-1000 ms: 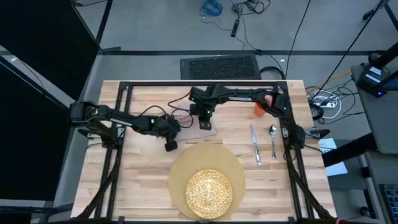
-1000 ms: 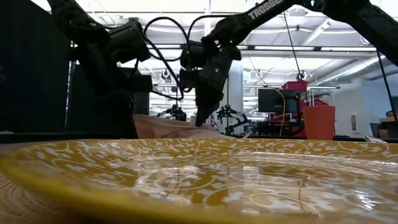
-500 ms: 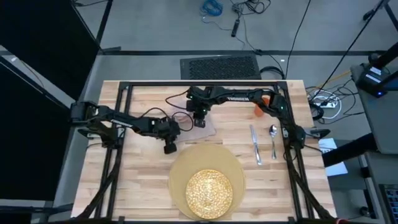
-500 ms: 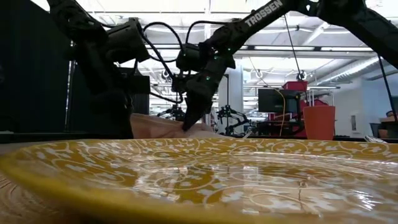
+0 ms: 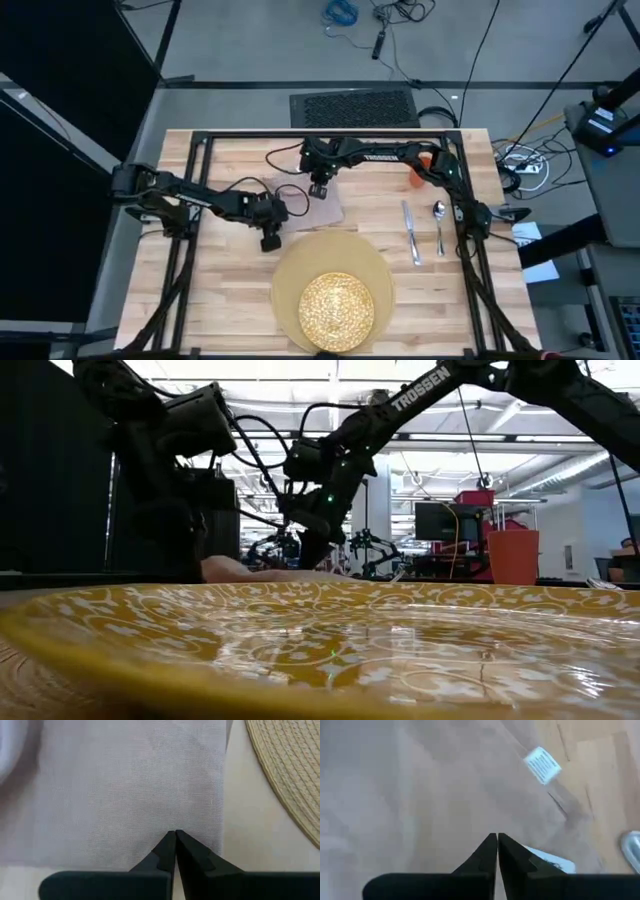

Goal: Set table place
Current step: Fold the brown table napkin

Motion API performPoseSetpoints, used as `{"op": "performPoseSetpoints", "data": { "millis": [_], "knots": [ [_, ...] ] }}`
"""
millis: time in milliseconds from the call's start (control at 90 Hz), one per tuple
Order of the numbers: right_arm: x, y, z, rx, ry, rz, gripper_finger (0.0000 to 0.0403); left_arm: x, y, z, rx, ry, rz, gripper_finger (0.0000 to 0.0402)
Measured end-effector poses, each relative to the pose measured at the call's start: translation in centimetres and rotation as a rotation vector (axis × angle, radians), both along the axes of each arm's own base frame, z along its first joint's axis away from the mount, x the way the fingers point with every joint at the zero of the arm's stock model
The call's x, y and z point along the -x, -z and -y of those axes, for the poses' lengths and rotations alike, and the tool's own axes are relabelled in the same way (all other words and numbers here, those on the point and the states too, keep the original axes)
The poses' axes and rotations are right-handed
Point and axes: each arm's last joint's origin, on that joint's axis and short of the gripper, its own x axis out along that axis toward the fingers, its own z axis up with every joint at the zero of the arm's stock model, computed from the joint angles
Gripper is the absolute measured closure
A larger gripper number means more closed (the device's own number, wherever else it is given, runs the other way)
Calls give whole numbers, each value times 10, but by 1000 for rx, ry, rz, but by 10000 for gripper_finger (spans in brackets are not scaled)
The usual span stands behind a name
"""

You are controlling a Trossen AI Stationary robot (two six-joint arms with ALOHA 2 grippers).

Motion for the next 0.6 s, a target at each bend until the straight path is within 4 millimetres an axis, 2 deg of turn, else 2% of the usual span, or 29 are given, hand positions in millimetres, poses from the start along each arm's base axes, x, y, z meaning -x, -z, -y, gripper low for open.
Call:
{"op": "performPoseSetpoints", "data": {
  "millis": [178,278,600],
  "knots": [
    [0,0,-1,7,-30,-8,402,3,1,3,3,10,-30,402],
    [1,1,-1,6,-42,-16,387,4,0,3,12,-6,-38,402],
    [2,-1,9,-21,50,20,248,5,0,6,39,4,-43,402]
  ]
}}
